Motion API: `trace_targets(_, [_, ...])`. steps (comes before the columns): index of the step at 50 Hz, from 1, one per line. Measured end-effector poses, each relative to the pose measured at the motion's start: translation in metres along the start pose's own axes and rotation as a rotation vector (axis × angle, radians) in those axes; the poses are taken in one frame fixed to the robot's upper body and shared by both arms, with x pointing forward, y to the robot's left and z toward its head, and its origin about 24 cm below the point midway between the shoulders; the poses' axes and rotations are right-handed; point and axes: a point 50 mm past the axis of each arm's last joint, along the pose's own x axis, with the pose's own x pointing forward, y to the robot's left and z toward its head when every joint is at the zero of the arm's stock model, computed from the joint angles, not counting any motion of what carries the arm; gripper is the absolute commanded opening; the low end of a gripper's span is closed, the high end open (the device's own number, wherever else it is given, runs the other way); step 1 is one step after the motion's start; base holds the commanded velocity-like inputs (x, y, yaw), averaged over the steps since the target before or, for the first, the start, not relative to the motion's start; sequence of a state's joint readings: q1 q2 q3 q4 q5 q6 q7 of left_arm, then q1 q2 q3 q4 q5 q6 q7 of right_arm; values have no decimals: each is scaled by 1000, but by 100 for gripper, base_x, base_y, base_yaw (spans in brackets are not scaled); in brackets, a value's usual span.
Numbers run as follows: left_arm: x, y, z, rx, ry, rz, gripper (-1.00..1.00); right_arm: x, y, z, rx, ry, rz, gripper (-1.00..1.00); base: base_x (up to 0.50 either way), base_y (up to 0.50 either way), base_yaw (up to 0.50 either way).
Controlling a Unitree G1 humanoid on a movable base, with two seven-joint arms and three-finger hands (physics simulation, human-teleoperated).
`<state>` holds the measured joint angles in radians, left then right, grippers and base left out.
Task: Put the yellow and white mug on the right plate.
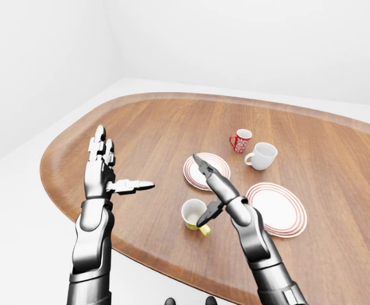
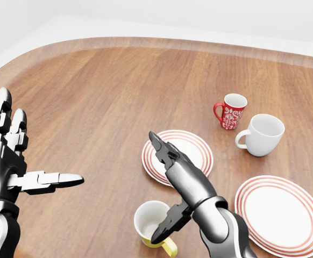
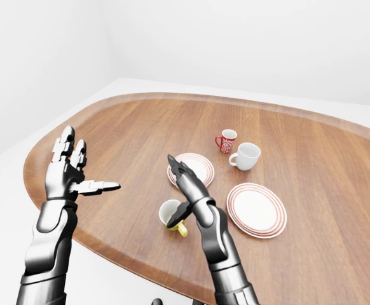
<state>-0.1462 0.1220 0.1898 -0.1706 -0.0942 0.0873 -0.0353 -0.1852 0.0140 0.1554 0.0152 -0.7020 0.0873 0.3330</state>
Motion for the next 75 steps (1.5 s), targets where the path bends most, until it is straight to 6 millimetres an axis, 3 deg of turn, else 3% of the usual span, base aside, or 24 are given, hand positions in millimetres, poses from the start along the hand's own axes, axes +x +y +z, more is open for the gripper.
trace_targets(33, [-1, -1, 0, 1, -2, -4, 100, 7, 32, -32, 49, 144, 45, 100, 0, 0, 0])
trace_targets(75, [-1, -2, 0, 2, -1, -7, 100, 30, 32, -47, 41, 195, 50, 100, 0, 0, 0])
